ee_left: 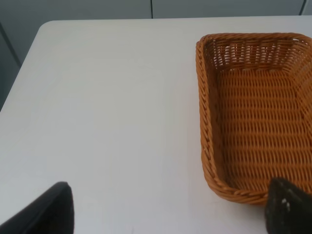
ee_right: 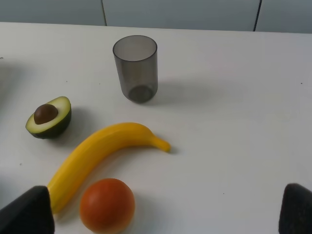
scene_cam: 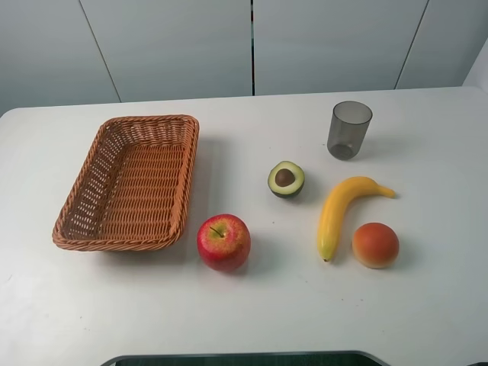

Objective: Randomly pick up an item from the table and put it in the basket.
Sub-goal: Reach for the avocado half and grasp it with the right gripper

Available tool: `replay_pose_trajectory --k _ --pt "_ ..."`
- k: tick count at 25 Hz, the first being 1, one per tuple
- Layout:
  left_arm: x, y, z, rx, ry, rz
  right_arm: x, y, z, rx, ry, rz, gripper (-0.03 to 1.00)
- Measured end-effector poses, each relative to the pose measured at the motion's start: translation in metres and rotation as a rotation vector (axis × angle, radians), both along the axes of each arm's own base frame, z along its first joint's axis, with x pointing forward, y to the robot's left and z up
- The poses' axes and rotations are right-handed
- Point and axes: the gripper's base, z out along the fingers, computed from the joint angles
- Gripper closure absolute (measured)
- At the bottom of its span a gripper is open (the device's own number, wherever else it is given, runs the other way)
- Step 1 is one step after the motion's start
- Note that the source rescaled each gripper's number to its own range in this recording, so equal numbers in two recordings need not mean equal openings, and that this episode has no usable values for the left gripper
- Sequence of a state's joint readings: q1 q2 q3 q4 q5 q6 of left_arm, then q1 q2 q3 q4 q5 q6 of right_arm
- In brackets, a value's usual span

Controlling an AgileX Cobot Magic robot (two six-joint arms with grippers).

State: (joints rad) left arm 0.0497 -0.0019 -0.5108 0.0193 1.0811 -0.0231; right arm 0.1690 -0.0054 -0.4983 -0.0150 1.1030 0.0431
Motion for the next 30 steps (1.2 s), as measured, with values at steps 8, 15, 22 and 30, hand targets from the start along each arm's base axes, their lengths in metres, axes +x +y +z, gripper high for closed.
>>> replay_pose_trajectory --k 8,15,22,30 --pt "0.0 0.0 0.0 0.0 0.0 0.0 0.0 0.0 0.0 0.0 0.0 0.0 -0.03" --pt "0.0 0.0 0.0 0.0 0.0 0.0 0.0 0.0 0.0 -0.002 0.0 0.001 -0.03" --pt "0.0 0.0 0.0 0.0 0.0 0.0 0.0 0.0 0.0001 -0.002 -0.001 0.001 -0.03" --pt "0.0 0.0 0.0 0.0 0.0 0.0 0.0 0.0 0.0001 -0.001 -0.001 0.001 -0.03"
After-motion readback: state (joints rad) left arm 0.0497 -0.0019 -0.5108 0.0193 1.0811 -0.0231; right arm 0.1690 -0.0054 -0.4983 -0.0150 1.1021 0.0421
